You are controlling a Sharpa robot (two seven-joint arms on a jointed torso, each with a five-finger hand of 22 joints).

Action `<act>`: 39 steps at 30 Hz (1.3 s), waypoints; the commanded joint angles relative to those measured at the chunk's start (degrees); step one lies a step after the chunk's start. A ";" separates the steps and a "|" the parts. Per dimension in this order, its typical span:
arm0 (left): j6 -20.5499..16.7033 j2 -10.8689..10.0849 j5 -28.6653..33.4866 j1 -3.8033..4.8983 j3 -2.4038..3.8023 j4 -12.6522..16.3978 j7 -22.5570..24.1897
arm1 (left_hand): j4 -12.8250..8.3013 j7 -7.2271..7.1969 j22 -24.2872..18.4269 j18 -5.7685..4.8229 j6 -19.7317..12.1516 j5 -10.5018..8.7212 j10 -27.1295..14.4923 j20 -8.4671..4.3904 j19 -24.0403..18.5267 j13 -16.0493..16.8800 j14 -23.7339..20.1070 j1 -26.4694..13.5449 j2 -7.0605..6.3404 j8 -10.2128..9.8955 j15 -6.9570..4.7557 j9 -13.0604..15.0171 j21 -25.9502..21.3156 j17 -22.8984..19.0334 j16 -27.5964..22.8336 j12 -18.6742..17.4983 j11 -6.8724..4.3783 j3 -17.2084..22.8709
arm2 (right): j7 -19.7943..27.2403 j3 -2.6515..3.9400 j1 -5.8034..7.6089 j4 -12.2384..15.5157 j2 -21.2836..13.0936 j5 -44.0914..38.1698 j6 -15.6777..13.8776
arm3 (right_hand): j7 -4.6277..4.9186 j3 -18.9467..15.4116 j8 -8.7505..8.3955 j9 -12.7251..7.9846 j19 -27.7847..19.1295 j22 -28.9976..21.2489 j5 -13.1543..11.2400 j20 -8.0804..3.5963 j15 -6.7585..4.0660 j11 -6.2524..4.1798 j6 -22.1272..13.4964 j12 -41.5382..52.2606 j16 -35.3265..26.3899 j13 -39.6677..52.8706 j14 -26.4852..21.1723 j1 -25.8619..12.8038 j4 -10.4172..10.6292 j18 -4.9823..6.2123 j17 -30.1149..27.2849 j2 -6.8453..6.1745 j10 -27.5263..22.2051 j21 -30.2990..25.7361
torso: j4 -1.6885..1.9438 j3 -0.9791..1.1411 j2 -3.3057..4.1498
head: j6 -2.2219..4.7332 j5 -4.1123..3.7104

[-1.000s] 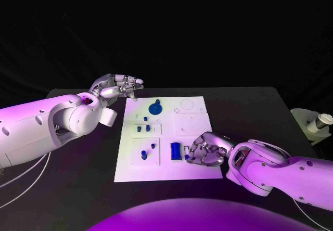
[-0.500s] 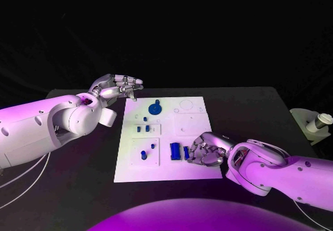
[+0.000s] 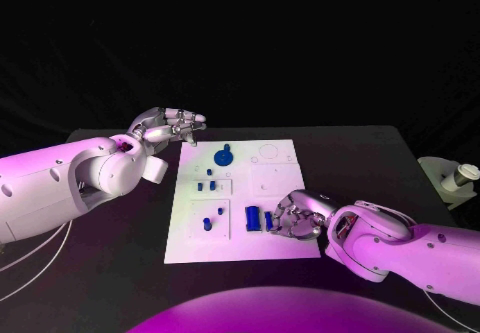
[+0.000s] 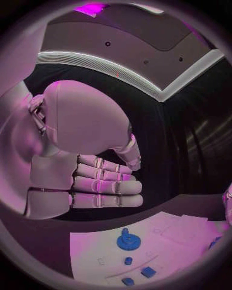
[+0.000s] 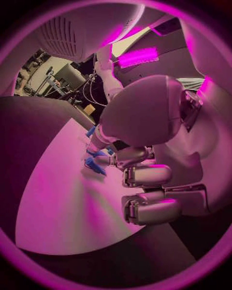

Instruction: Assemble the parts on the task board

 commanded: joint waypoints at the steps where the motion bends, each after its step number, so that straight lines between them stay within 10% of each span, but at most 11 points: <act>1: 0.85 0.06 -0.08 0.05 0.04 0.14 0.22 | -0.09 0.01 0.13 0.34 -0.55 0.32 -0.44 -0.21 -0.06 -0.10 -0.36 0.44 0.15 0.23 0.23 -0.11 0.37 -0.12 -0.02 0.25 0.20 0.38 | -1.19 -0.01 -0.07 -0.30 0.26 -2.65 -0.62 | -0.15 0.04 0.22 0.08 5.54 14.78 0.37 -0.08 -0.44 -0.34 0.36 0.36 0.40 4.36 5.13 0.59 -0.38 -0.58 10.96 0.19 0.62 0.34 | -0.06 -0.03 0.01 | 0.08 -0.07; 39: 1.05 0.03 -0.09 0.04 0.03 0.10 0.16 | -0.09 0.01 0.15 0.34 -0.56 0.31 -0.45 -0.21 -0.08 -0.11 -0.35 0.42 0.16 0.24 0.23 -0.13 0.41 -0.13 -0.02 0.26 0.21 0.40 | -5.92 0.00 -1.15 -3.64 3.55 -8.48 -1.08 | -0.43 -0.61 0.56 0.14 5.79 14.95 -0.63 -0.45 -0.74 -0.61 1.16 1.45 0.62 5.00 5.23 1.54 -0.51 -0.71 11.47 -0.27 1.18 0.89 | -0.02 -0.01 0.01 | -0.15 0.02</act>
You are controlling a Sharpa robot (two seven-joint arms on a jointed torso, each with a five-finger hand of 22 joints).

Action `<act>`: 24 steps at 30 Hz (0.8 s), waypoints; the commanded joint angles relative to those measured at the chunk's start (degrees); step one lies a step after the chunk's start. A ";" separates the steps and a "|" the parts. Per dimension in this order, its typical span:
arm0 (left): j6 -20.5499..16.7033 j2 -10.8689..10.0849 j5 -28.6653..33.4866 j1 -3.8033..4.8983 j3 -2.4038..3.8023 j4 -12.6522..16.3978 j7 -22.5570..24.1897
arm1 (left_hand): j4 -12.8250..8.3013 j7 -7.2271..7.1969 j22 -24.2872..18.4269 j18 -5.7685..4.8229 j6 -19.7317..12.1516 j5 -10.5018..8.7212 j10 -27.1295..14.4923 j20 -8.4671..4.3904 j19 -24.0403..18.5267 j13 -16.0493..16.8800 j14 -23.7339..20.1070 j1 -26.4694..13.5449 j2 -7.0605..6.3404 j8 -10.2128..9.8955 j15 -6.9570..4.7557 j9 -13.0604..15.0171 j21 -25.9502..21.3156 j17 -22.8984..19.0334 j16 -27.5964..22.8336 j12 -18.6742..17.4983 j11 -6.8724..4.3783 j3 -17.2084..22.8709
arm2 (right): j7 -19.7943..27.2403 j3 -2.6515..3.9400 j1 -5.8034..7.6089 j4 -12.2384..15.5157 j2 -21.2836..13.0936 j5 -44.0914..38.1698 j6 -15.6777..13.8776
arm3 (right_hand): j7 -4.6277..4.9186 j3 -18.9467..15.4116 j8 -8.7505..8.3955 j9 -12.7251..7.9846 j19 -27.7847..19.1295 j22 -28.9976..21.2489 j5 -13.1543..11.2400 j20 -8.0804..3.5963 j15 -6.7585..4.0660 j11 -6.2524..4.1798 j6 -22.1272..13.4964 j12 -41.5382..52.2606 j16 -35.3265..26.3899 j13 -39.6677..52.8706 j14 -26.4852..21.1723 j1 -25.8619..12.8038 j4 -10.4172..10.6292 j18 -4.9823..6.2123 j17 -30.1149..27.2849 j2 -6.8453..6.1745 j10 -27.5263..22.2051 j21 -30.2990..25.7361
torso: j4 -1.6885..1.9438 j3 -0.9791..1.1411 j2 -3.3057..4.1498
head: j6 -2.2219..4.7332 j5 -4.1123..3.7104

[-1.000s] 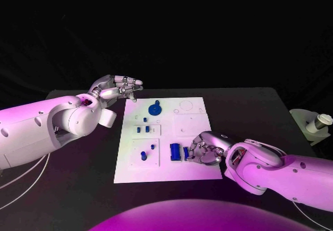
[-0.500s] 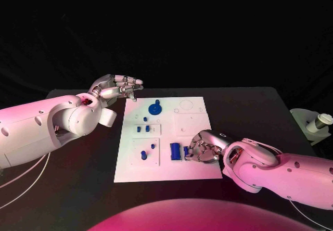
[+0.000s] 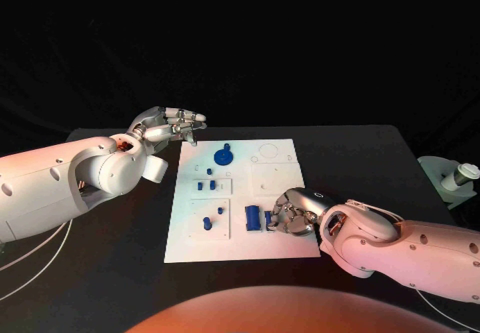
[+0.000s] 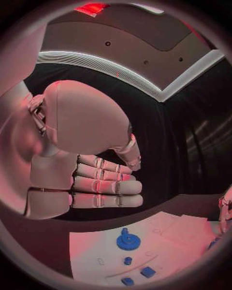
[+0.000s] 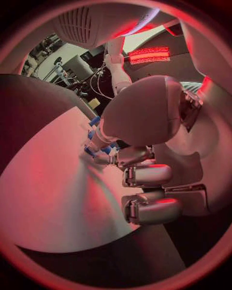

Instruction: Assemble the parts on the task board

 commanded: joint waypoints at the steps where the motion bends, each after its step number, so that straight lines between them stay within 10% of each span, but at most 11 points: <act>1: 0.90 0.01 -0.07 0.05 0.03 0.11 0.23 | -0.09 0.01 0.07 0.34 -0.56 0.31 -0.25 -0.21 -0.08 -0.06 -0.35 0.42 0.16 0.24 0.23 -0.06 0.23 -0.06 -0.02 0.26 0.00 0.40 | -1.15 -0.12 -0.22 0.14 -0.15 -1.67 -0.59 | -0.01 -0.26 0.34 0.01 5.77 14.90 -0.27 -0.45 -0.31 -0.19 0.36 0.11 0.15 5.00 5.21 -0.69 0.23 -0.70 11.39 0.04 1.19 0.18 | -0.02 0.02 0.02 | 0.04 0.00; 10: 0.82 -0.05 -0.08 0.04 -0.01 -0.10 0.35 | -0.09 0.01 0.07 0.34 -0.56 0.31 -0.25 -0.21 -0.08 -0.06 -0.35 0.42 0.16 0.24 0.23 -0.06 0.23 -0.06 -0.02 0.26 0.00 0.40 | 4.81 0.04 0.27 1.98 -2.51 4.20 -5.28 | 0.11 -0.92 0.20 -0.07 5.52 14.73 0.14 -0.41 -0.23 -0.09 0.17 -0.57 -0.06 4.68 5.12 -1.90 1.41 -0.57 10.95 0.20 1.02 -0.39 | -0.11 0.01 -0.15 | 0.54 -0.03; 15: 0.65 0.13 0.06 0.02 -0.14 -0.59 1.14 | 0.54 0.03 0.12 0.28 -0.70 0.18 -0.44 -0.01 -0.41 -0.15 -0.29 -0.66 0.05 0.35 0.41 -0.19 0.21 -0.13 0.04 0.42 0.07 0.20 | 17.87 0.12 2.61 1.00 -3.77 19.97 -6.67 | 2.34 -1.05 -2.66 -1.10 1.95 12.36 1.30 0.50 1.17 1.72 -4.79 -9.48 -2.88 0.33 3.81 -0.98 1.59 1.12 5.47 0.26 -2.67 -8.10 | -0.32 -0.19 -0.52 | 1.44 -0.31; 21: 0.14 0.96 2.32 -0.22 -0.35 -2.41 3.45 | 2.09 -0.23 -0.80 0.19 -1.17 -0.05 -0.91 0.55 -1.77 -0.29 -1.75 -2.92 -1.03 0.49 0.77 -0.31 -1.54 -0.39 -0.47 0.52 -0.03 -1.00 | 30.50 0.14 5.91 -4.42 -2.70 38.17 -5.94 | 4.50 -0.50 -5.19 -1.86 -5.58 7.18 2.44 2.12 2.84 3.64 -8.76 -26.89 -9.74 -9.11 0.52 1.12 0.50 4.24 -4.91 0.57 -11.01 -23.92 | -0.75 -0.59 -1.67 | 3.04 -0.58; 24: -0.06 1.77 4.27 -0.58 -0.40 -4.10 5.11 | 3.14 -0.25 -2.46 0.09 -1.85 -0.24 -1.45 1.10 -3.76 -0.45 -4.27 -3.85 -1.69 0.58 1.18 -0.42 -4.58 -1.52 -2.91 0.46 0.10 -1.84 | 35.13 0.15 7.53 -9.47 -0.81 47.80 -4.66 | 5.68 0.06 -6.20 -2.14 -16.70 -0.43 2.22 3.27 4.08 4.96 -10.72 -39.00 -20.51 -16.26 -6.52 1.72 0.37 7.75 -18.72 0.61 -19.59 -45.24 | -0.91 -0.96 -2.66 | 4.09 -0.73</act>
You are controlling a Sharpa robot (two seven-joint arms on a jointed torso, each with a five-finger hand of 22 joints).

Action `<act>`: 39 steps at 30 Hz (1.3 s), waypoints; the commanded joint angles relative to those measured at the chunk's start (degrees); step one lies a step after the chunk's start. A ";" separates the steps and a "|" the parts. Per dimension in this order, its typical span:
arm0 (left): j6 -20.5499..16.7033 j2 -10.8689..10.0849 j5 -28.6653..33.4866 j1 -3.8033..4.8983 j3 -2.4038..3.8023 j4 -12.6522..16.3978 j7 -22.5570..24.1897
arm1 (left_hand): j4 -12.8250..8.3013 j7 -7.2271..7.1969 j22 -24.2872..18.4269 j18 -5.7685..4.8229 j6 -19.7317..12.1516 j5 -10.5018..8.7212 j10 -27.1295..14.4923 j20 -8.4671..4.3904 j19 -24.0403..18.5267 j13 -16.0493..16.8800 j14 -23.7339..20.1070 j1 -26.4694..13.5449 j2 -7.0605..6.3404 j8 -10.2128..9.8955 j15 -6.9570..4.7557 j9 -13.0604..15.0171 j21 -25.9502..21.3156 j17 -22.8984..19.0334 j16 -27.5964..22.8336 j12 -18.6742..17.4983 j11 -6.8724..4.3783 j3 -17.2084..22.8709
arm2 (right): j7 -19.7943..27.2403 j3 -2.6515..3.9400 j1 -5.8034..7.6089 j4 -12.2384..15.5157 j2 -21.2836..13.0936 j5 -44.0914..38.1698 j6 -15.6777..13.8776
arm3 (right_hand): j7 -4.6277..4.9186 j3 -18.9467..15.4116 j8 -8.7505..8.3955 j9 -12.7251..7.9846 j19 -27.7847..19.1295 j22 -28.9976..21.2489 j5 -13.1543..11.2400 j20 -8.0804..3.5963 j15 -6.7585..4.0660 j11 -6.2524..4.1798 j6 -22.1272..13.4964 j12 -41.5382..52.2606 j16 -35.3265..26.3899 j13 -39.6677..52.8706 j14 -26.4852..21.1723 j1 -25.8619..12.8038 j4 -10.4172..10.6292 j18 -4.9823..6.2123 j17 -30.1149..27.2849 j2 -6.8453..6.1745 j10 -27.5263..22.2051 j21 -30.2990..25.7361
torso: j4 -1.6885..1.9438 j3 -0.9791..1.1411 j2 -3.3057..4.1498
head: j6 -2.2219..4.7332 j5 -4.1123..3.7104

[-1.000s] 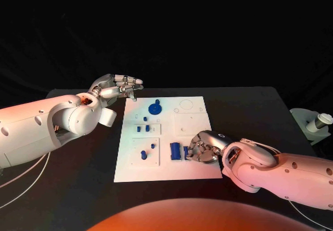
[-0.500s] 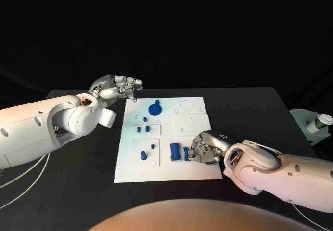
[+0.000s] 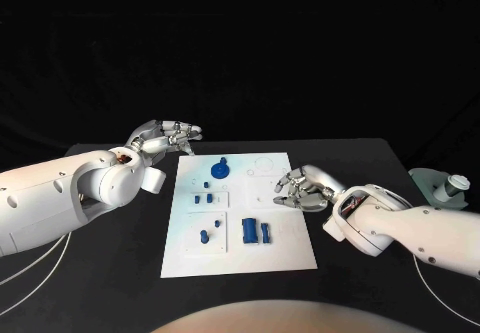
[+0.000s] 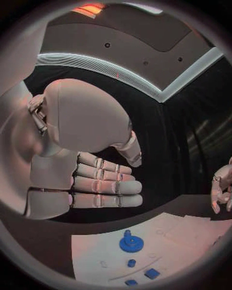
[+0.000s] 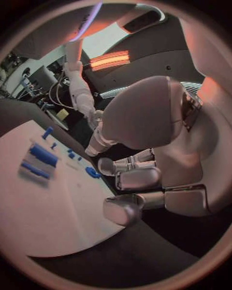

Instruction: Assemble the parts on the task board

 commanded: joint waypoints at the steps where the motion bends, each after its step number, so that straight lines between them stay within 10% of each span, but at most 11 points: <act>1: -0.07 0.84 4.01 -0.29 0.01 -1.56 4.28 | 0.91 0.18 -1.47 0.00 -0.78 -0.27 -0.64 0.47 -2.01 -0.18 -2.19 -0.98 -0.19 0.39 0.43 -0.13 -2.74 -1.12 -2.47 0.14 0.01 -0.44 | 13.89 0.07 1.20 -4.65 1.80 22.22 1.13 | 1.34 0.95 -1.61 -0.66 -11.86 -3.95 0.00 1.07 1.23 1.39 -2.76 -5.86 -11.98 -4.14 -7.96 1.28 -0.44 3.52 -14.29 0.21 -5.69 -22.28 | -0.31 -0.61 -1.52 | 1.35 -0.19; 7: -0.94 3.13 8.51 -0.93 -0.01 -6.18 8.11 | 4.20 -0.24 -13.45 0.38 -2.62 -0.51 0.61 4.47 -6.30 -0.87 -4.65 0.17 -0.84 1.97 2.19 -0.07 -21.74 -7.59 -19.96 -3.22 1.02 -1.79 | 20.79 0.34 2.69 -17.08 7.81 38.30 5.37 | 3.73 6.49 -3.50 -2.83 -22.99 -16.75 -0.57 5.29 5.79 5.17 -4.52 -20.57 -38.20 -22.42 -26.94 2.56 -0.18 3.05 -31.57 0.01 -12.02 -39.67 | -0.58 -0.77 -2.74 | 5.20 0.08; 19: -8.52 9.04 9.98 -2.93 0.29 -14.81 14.10 | 5.33 -2.00 -24.62 -1.14 -4.38 -0.60 -2.65 7.47 -10.92 -1.01 -13.16 2.37 -0.34 -0.29 5.95 -1.86 -38.68 -12.19 -37.79 -12.63 2.44 -3.68 | 26.40 1.41 2.94 -34.01 17.19 50.53 11.85 | 5.03 6.60 -8.91 -7.73 -20.70 -38.99 -0.41 9.30 9.00 7.07 -4.23 -31.87 -58.71 -47.18 -26.71 0.85 -3.56 4.27 -46.04 2.32 -10.04 -53.82 | 0.15 -0.19 -4.41 | 9.55 2.06; 20: -5.04 8.65 8.57 -2.79 0.18 -14.30 9.98 | -5.96 -11.36 -34.49 -10.22 -50.59 -18.16 -56.52 -9.23 -47.86 -4.60 -56.65 -22.49 12.30 -15.85 -3.73 -14.91 -51.31 -19.55 -59.01 -20.86 -7.78 -28.92 | 22.47 1.33 2.95 -33.20 16.82 44.90 7.62 | -7.00 -22.32 -20.45 -29.46 -74.26 -74.90 -5.56 -4.15 1.68 -2.23 -52.12 -35.59 -74.68 -61.44 -82.02 -21.53 -10.98 -6.32 -64.99 11.85 -27.75 -57.38 | -0.32 -0.40 -3.88 | 8.78 1.69; 21: -5.10 8.65 8.56 -2.81 0.19 -14.25 9.98 | -5.96 -11.36 -34.49 -10.22 -50.59 -18.16 -56.52 -9.23 -47.86 -4.60 -56.65 -22.74 12.30 -15.85 -3.73 -14.91 -51.31 -19.55 -59.01 -20.86 -7.78 -28.92 | 22.48 1.34 2.94 -33.14 16.81 44.92 7.57 | -7.00 -22.32 -20.45 -29.46 -74.26 -74.90 -5.56 -4.15 1.68 -2.23 -52.12 -35.59 -74.68 -61.44 -82.02 -21.72 -10.98 -6.32 -64.99 11.85 -27.72 -57.38 | -0.31 -0.38 -3.88 | 8.81 1.69; 22: -5.28 8.63 8.54 -2.85 0.23 -14.12 10.00 | -5.96 -11.36 -34.49 -10.22 -50.59 -18.16 -56.52 -9.23 -47.86 -4.60 -56.65 -23.68 12.30 -15.85 -3.73 -14.91 -51.31 -19.55 -59.01 -20.86 -7.78 -28.92 | 22.52 1.39 2.92 -32.96 16.76 45.00 7.42 | -7.00 -22.32 -20.45 -29.46 -74.26 -74.90 -5.56 -4.15 1.68 -2.23 -52.12 -35.59 -74.68 -61.44 -82.02 -23.15 -10.98 -6.32 -64.99 11.85 -68.33 -57.38 | -0.27 -0.35 -3.86 | 8.90 1.70; 27: -7.86 8.37 8.15 -3.52 0.74 -12.22 10.20 | -5.96 -11.36 -34.49 -10.22 -50.59 -18.16 -56.52 -9.23 -47.86 -4.60 -56.65 -33.47 12.30 -15.85 -3.73 -14.91 -51.31 -19.55 -59.01 -20.86 -7.78 -28.92 | 23.10 2.07 2.51 -30.38 16.10 46.14 5.29 | -7.00 -22.32 -20.45 -29.46 -74.26 -74.90 -5.56 -4.15 1.68 -2.23 -52.12 -35.59 -74.68 -61.44 -82.02 -32.19 -10.98 -6.32 -64.99 11.85 -68.33 -57.38 | 0.23 0.10 -3.58 | 10.19 1.82; 28: -9.17 8.24 7.96 -3.86 1.00 -11.25 10.30 | -5.96 -11.36 -34.49 -10.22 -50.59 -18.16 -56.52 -9.23 -47.86 -4.60 -56.65 -35.92 12.30 -15.85 -3.73 -14.91 -51.31 -19.55 -59.01 -20.86 -7.78 -28.92 | 23.39 2.41 2.30 -29.06 15.76 46.72 4.19 | -7.00 -22.32 -20.45 -29.46 -74.26 -74.90 -5.56 -4.15 1.68 -2.23 -52.12 -35.59 -74.68 -61.44 -82.02 -74.14 -10.98 -6.32 -64.99 11.85 -68.33 -57.38 | 0.49 0.34 -3.44 | 10.85 1.88; 29: -10.28 8.13 7.79 -4.15 1.22 -10.42 10.38 | -5.96 -11.36 -34.49 -10.22 -50.59 -18.16 -56.52 -9.23 -47.86 -4.60 -56.65 -38.14 12.30 -15.85 -3.73 -14.91 -51.31 -19.55 -59.01 -20.86 -7.78 -28.92 | 23.64 2.70 2.12 -27.94 15.47 47.21 3.27 | -7.00 -22.32 -20.45 -29.46 -74.26 -74.90 -5.56 -4.15 1.68 -2.23 -52.12 -35.59 -74.68 -61.44 -82.02 -74.14 -10.98 -6.32 -64.99 11.85 -68.33 -57.38 | 0.67 0.50 -3.34 | 11.31 1.93; 30: -11.47 8.01 7.61 -4.46 1.46 -9.55 10.47 | -5.96 -11.36 -34.49 -10.22 -50.59 -18.16 -56.52 -9.23 -47.86 -4.60 -56.65 -79.35 12.30 -15.85 -3.73 -14.91 -51.31 -19.55 -59.01 -20.86 -7.78 -28.92 | 23.91 3.01 1.94 -26.77 15.16 47.73 2.30 | -7.00 -22.32 -20.45 -29.46 -74.26 -74.90 -5.56 -4.15 1.68 -2.23 -52.12 -35.59 -74.68 -61.44 -82.02 -74.14 -10.98 -6.32 -64.99 11.85 -68.33 -57.38 | 0.82 0.63 -3.26 | 11.68 1.96; 39: -26.08 6.53 5.43 -8.24 4.37 1.25 11.60 | -5.96 -11.36 -34.49 -10.22 -50.59 -18.16 -56.52 -9.23 -47.86 -4.60 -56.65 -79.35 12.30 -15.85 -3.73 -14.91 -51.31 -19.55 -59.01 -20.86 -7.78 -28.92 | 27.04 6.67 -0.28 -12.77 11.55 53.91 -9.30 | -7.00 -22.32 -20.45 -29.46 -74.26 -74.90 -5.56 -4.15 1.68 -2.23 -52.12 -35.59 -74.68 -61.44 -82.02 -74.14 -10.98 -6.32 -64.99 11.85 -68.33 -57.38 | 1.21 0.99 -3.05 | 12.68 2.05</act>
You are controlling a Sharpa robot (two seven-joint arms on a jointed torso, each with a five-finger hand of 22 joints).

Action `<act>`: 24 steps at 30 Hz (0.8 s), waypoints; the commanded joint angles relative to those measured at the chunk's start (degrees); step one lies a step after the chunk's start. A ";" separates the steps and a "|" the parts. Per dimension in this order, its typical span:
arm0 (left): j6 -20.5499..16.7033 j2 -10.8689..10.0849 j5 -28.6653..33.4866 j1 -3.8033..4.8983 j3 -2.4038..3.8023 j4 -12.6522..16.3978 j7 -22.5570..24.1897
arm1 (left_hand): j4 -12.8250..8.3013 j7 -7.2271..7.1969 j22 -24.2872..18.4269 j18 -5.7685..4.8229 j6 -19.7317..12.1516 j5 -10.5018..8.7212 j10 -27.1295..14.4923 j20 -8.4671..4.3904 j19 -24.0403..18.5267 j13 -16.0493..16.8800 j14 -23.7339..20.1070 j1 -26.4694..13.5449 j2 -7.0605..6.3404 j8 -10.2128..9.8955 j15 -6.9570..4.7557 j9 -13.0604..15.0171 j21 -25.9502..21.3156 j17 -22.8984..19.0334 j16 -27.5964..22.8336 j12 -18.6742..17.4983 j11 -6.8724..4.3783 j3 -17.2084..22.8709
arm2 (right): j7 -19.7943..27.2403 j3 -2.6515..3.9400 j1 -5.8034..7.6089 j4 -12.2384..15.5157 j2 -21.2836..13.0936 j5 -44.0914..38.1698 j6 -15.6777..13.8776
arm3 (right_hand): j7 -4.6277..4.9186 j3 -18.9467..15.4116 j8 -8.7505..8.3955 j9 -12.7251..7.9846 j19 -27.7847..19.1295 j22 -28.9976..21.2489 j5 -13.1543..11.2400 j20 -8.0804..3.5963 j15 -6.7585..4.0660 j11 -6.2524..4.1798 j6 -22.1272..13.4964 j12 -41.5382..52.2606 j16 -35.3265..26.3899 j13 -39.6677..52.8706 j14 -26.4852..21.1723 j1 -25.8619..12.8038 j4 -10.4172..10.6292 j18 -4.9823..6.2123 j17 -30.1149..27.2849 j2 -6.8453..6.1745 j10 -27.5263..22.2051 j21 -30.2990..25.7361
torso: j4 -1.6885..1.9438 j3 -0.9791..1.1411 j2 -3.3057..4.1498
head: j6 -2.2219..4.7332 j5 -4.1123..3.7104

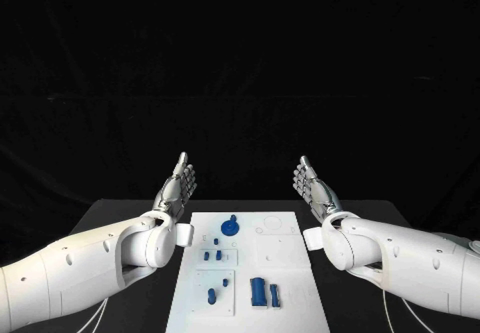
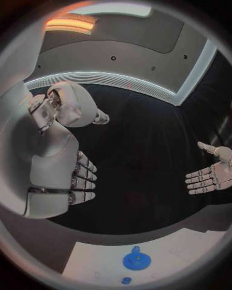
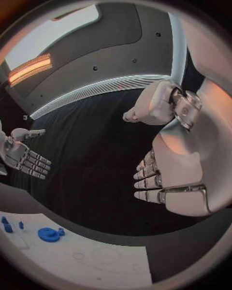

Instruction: Assemble the parts on the task board

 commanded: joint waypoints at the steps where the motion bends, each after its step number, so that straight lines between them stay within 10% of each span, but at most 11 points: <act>1: -11.44 -0.36 -2.33 -1.02 0.78 3.46 1.53 | -0.53 -0.50 -0.52 -1.22 -2.46 -1.11 -2.88 -0.80 -2.04 -0.22 -2.34 -14.98 0.65 -0.97 -0.51 -0.70 -0.75 -0.38 -1.09 -0.65 -0.53 -1.39 | 3.39 0.86 -0.61 4.06 -1.04 4.84 -8.91 | -0.65 -1.56 -0.73 -1.09 -2.79 -1.78 -0.52 -0.72 -0.38 -0.48 -2.48 -0.44 -0.86 -0.67 -2.92 -10.59 -0.26 -1.62 -0.95 0.48 -3.58 -0.49 | 0.18 0.16 0.11 | 0.18 0.01; 9: -17.12 -0.94 -3.18 -2.50 1.91 7.66 1.97 | -0.53 -0.50 -0.52 -1.22 -2.46 -1.11 -2.88 -0.80 -2.04 -0.22 -2.34 -14.98 0.65 -0.97 -0.51 -0.70 -0.75 -0.38 -1.09 -0.65 -0.53 -1.39 | 4.42 2.06 -1.33 8.66 -2.22 6.87 -12.72 | -0.65 -1.56 -0.73 -1.09 -2.79 -1.78 -0.52 -0.72 -0.38 -0.48 -2.48 -0.44 -0.86 -0.67 -2.92 -10.59 -0.26 -1.62 -0.95 0.48 -3.58 -0.49 | 0.18 0.16 0.11 | 0.18 0.01; 24: -17.39 -0.96 -3.22 -2.57 1.97 7.86 1.99 | -0.53 -0.50 -0.52 -1.22 -2.46 -1.11 -2.88 -0.80 -2.04 -0.22 -2.34 -14.98 0.65 -0.97 -0.51 -0.70 -0.75 -0.38 -1.09 -0.65 -0.53 -1.39 | 4.43 2.08 -1.34 8.72 -2.24 6.90 -12.77 | -0.65 -1.56 -0.73 -1.09 -2.79 -1.78 -0.52 -0.72 -0.38 -0.48 -2.48 -0.44 -0.86 -0.67 -2.92 -10.59 -0.26 -1.62 -0.95 0.48 -3.58 -0.49 | 0.18 0.16 0.11 | 0.18 0.01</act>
